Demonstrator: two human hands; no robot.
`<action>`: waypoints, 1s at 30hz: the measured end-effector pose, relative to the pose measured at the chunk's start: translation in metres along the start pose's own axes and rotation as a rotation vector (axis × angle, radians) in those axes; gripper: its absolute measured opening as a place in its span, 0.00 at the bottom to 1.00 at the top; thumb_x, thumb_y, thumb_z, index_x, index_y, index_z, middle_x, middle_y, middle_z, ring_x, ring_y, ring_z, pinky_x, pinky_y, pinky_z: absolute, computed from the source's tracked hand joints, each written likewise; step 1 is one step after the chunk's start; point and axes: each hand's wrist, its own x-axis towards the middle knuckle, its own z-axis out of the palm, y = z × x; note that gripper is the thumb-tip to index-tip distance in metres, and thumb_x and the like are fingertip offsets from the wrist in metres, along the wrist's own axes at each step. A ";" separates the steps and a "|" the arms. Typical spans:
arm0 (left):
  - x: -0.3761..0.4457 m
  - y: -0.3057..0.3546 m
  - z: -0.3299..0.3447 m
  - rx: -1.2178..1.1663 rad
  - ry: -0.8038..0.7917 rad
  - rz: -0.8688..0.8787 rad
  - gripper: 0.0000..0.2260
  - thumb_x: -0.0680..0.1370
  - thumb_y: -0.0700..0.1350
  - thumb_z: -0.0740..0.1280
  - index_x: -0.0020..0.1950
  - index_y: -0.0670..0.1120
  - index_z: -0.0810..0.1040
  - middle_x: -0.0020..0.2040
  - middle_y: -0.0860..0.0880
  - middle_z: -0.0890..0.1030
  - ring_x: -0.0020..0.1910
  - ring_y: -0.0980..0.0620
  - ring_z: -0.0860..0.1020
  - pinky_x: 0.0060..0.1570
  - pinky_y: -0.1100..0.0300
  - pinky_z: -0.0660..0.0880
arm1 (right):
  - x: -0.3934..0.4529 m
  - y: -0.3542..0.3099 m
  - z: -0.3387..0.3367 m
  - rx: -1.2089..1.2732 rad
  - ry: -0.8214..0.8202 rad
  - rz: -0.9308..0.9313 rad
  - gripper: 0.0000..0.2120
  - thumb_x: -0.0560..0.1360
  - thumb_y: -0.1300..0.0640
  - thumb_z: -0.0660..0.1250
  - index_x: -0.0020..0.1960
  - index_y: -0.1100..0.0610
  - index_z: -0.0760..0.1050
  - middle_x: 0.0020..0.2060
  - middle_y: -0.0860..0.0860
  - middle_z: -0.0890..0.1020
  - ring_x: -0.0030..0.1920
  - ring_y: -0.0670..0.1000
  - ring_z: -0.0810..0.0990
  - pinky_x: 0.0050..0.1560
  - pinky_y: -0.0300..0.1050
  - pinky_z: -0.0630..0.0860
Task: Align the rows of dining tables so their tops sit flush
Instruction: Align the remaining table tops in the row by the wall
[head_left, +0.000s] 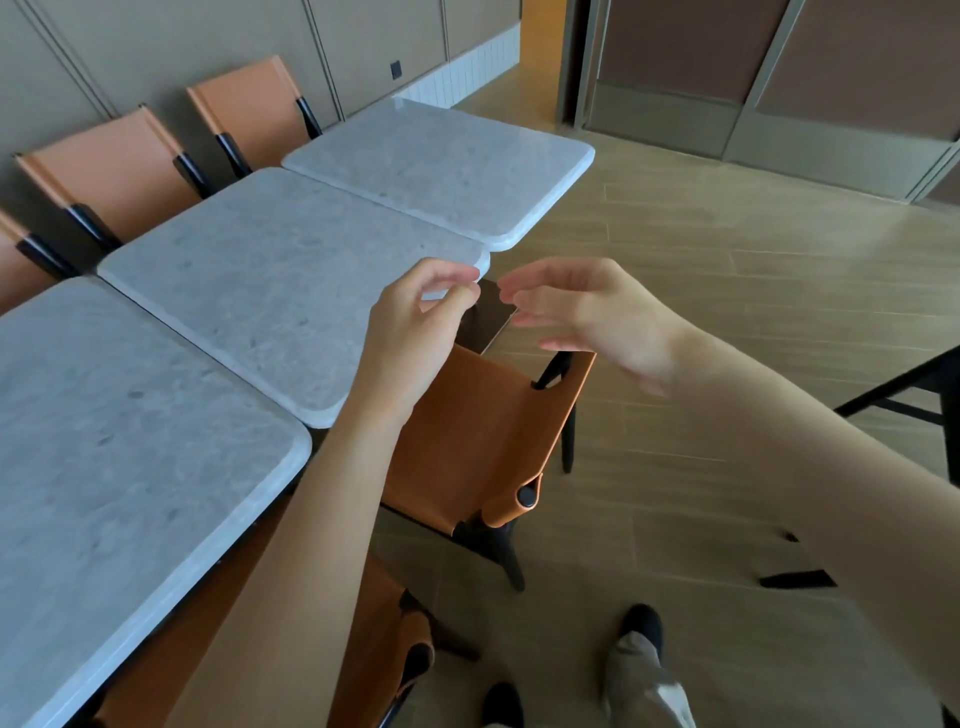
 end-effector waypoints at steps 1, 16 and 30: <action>0.006 0.001 0.007 0.002 0.011 -0.004 0.07 0.79 0.48 0.66 0.51 0.58 0.81 0.50 0.60 0.83 0.53 0.63 0.80 0.60 0.57 0.78 | 0.007 0.003 -0.009 -0.003 -0.009 -0.003 0.10 0.81 0.54 0.67 0.60 0.47 0.82 0.59 0.44 0.84 0.55 0.42 0.84 0.57 0.44 0.80; 0.101 0.044 0.166 -0.036 0.159 -0.065 0.10 0.80 0.47 0.65 0.58 0.60 0.78 0.52 0.67 0.77 0.48 0.76 0.75 0.49 0.68 0.73 | 0.106 0.042 -0.209 -0.030 -0.066 -0.051 0.07 0.78 0.53 0.69 0.55 0.47 0.83 0.55 0.46 0.85 0.55 0.44 0.85 0.58 0.48 0.81; 0.183 0.016 0.217 0.017 0.205 -0.246 0.11 0.81 0.49 0.65 0.62 0.58 0.78 0.66 0.57 0.75 0.61 0.59 0.74 0.47 0.69 0.70 | 0.211 0.073 -0.252 0.012 -0.208 0.018 0.08 0.80 0.56 0.67 0.58 0.49 0.82 0.54 0.42 0.85 0.54 0.42 0.85 0.55 0.44 0.81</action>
